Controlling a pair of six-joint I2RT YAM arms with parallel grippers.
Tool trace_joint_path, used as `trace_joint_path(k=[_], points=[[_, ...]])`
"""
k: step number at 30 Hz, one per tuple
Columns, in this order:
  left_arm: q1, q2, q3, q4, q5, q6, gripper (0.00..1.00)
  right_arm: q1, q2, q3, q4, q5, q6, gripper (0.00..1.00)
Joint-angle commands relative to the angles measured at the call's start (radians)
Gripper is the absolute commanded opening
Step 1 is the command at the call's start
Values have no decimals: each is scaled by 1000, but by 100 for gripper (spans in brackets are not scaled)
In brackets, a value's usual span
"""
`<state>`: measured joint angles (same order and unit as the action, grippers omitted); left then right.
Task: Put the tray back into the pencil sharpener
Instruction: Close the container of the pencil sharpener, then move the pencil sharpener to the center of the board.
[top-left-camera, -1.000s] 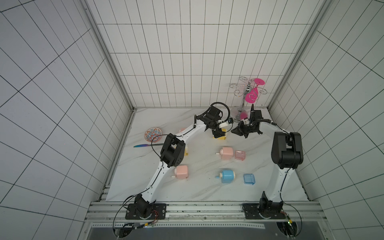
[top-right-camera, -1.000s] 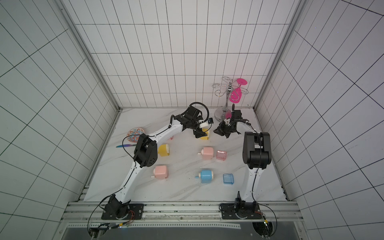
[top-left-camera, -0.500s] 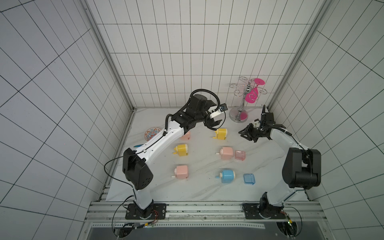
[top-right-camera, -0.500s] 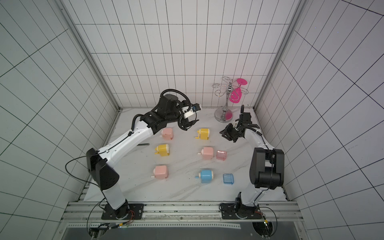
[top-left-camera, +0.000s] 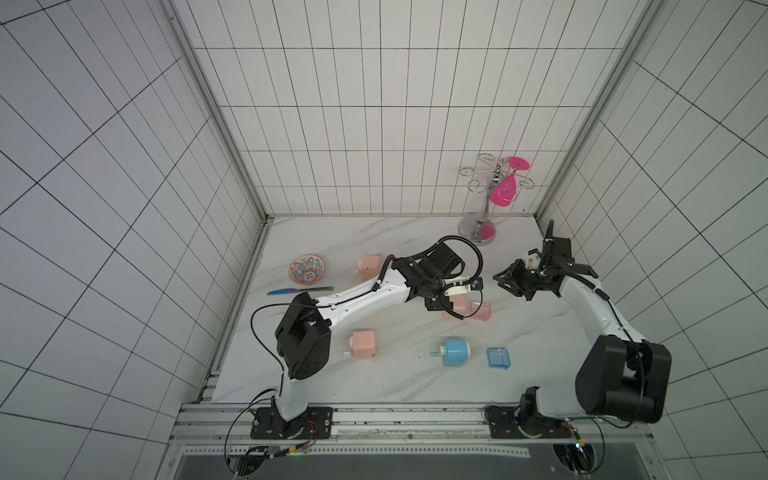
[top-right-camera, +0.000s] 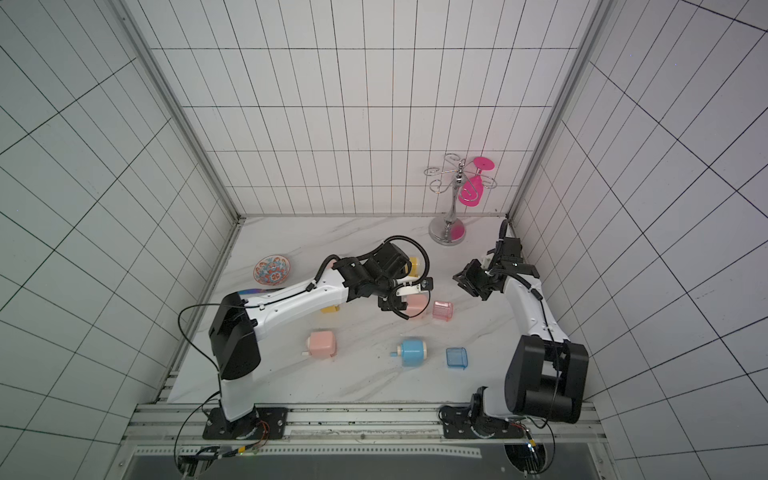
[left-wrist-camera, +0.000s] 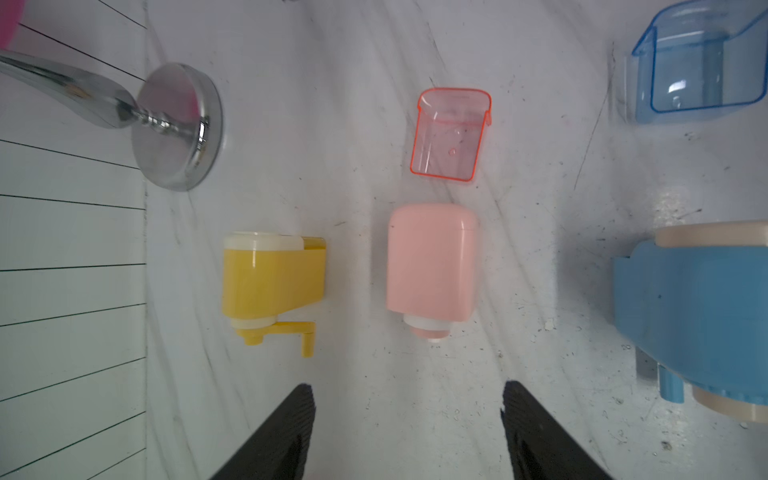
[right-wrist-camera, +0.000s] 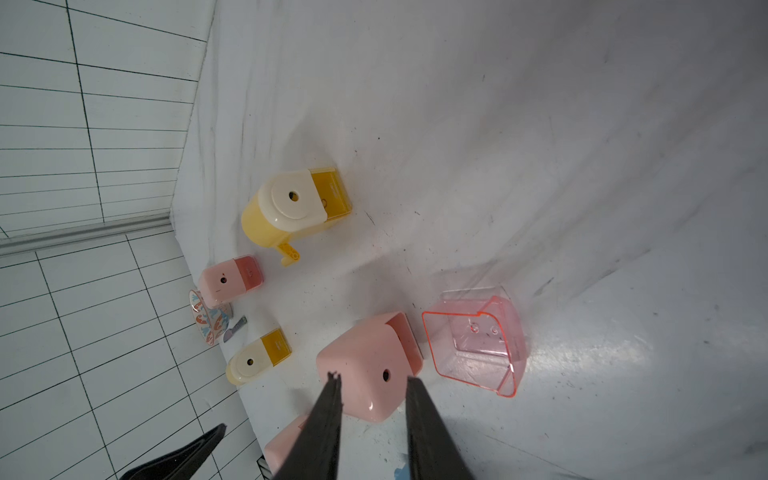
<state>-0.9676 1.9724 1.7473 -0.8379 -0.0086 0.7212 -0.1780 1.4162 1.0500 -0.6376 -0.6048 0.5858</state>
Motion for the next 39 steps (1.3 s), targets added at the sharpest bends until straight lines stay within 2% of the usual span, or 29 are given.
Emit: trace_joint_path(k=[1, 12, 15, 19, 29, 39], points=[[-32, 43, 87, -99, -24, -17, 78, -17, -18, -38, -34, -10, -28, 29], [-46, 222, 246, -133, -50, -15, 93, -28, -36, -66, -27, -12, -34, 28], [-46, 265, 289, -148, -44, -7, 94, -30, -45, -71, -22, -9, -30, 28], [-46, 328, 367, -198, -12, -3, 89, -32, -54, -77, -21, -9, -26, 28], [-40, 383, 408, -204, 7, -6, 86, -35, -69, -87, -15, -12, -24, 28], [-10, 423, 448, -205, 79, 0, 79, -35, -61, -95, -9, -13, -26, 28]])
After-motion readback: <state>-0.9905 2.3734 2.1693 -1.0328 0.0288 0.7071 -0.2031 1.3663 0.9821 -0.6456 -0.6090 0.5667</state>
